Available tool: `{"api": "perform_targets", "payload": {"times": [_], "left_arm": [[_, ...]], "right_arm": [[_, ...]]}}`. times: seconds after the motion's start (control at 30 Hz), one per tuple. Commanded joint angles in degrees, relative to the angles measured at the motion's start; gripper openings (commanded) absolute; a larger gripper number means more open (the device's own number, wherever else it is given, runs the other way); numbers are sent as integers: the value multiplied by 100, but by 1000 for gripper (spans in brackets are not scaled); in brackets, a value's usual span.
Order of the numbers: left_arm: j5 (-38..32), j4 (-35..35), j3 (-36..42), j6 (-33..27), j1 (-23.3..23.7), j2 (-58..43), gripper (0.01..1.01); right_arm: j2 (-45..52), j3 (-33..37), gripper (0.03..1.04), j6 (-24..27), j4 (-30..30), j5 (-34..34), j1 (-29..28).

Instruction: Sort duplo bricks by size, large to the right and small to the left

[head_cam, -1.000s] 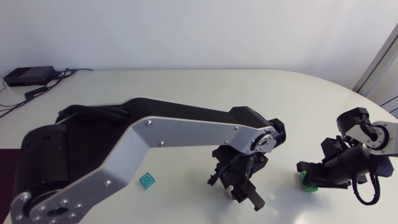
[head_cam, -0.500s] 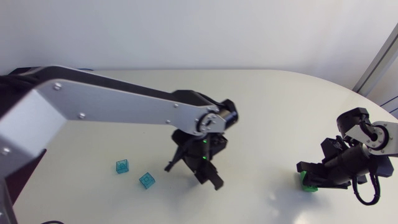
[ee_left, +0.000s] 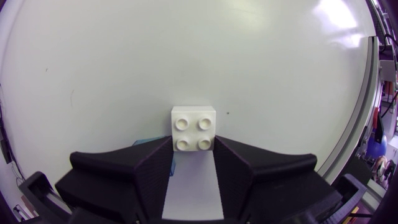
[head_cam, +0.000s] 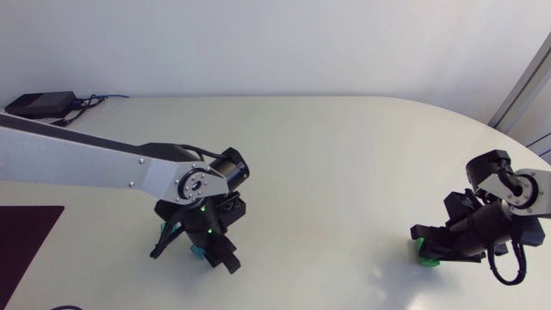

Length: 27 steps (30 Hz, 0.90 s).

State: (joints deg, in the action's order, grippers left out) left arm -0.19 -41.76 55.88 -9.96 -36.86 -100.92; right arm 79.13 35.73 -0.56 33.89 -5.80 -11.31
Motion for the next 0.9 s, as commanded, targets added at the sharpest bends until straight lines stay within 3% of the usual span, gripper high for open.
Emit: {"api": "perform_targets", "payload": {"times": [0.0, 0.5, 0.7, 0.87], "left_arm": [[10, 19, -332, -244, 206, 152, 284], [-122, 98, -587, -1114, 1550, 381, 284], [-228, 229, -525, -1167, 1682, 266, 293], [-236, 221, -455, -1114, 1691, 275, 385]], "right_arm": [[-65, -171, 346, 29, 48, -9, -3], [-188, -215, 346, 21, 56, 0, 68], [-100, -127, 346, 21, 12, 18, 68], [32, 136, 346, 29, 30, 18, 68]]}}
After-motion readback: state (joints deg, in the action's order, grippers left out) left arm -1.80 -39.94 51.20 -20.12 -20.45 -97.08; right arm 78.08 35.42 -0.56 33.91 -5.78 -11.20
